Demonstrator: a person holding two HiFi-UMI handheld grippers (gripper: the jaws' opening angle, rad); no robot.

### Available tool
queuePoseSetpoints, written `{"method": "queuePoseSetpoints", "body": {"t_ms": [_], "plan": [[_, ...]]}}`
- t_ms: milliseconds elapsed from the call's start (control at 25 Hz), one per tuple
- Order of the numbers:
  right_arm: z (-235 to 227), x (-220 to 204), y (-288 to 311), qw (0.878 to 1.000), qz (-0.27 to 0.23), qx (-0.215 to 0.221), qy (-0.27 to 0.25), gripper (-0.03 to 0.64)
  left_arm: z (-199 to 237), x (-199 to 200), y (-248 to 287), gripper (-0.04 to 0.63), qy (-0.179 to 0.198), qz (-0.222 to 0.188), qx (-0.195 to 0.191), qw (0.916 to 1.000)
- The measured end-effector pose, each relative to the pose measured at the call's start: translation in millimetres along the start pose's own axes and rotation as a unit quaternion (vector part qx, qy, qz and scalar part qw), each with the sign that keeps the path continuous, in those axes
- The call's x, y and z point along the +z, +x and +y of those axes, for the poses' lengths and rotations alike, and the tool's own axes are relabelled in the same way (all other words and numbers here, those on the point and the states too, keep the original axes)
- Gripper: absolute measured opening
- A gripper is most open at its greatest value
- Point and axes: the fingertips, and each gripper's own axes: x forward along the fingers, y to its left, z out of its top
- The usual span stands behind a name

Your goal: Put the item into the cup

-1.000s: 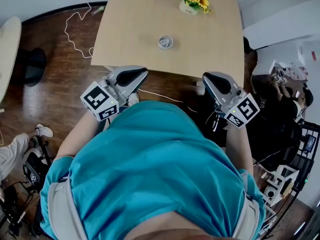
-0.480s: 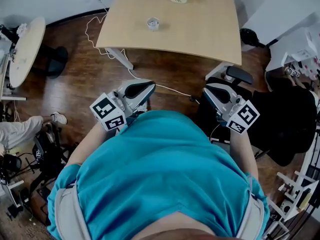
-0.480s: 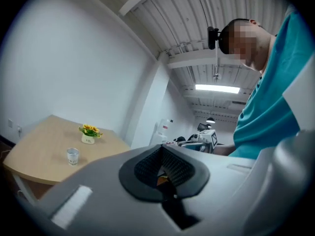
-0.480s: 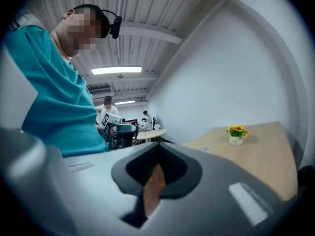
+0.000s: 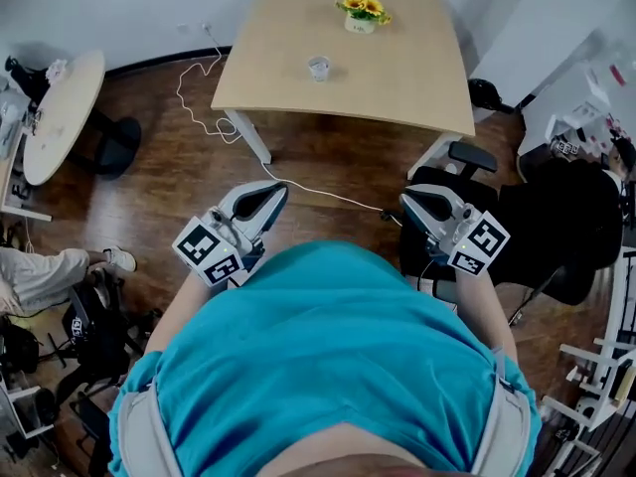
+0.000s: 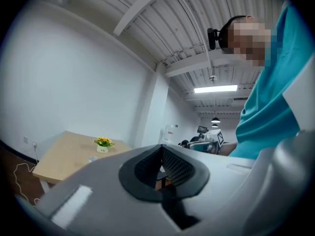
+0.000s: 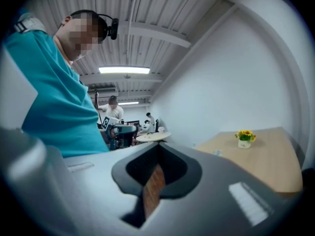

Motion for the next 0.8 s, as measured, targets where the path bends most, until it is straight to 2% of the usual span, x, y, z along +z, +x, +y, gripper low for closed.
{"method": "queuePoseSetpoints", "body": {"t_ms": [160,360,560,720,800], "plan": [[32.7,-1.5,23.5,0.998,-0.025,-0.03,0.058,0.002,7.8,-7.4,-52.2,0.003,0.009,0.013,-0.005,0.9999],[62.1,-3.5,42.4,0.996,-0.033,-0.055,0.066,0.002,10.5,-21.5,-91.6,0.003,0.0,0.037,-0.02,0.9991],[78.1,3.3,27.5,0.997,-0.042,-0.042,0.045,0.0,-19.1,-19.4,-79.4,0.003,0.005,0.019,-0.03,0.9993],[76.5,4.3,6.8,0.996,-0.056,-0.033,0.061,0.0,-45.8,-21.3,-57.8,0.003,-0.021,-0.005,-0.024,0.9995],[73.3,7.3,-3.4,0.997,-0.057,-0.032,0.05,0.0,-58.2,-26.7,-45.8,0.002,-0.008,-0.003,-0.034,0.9994]]}}
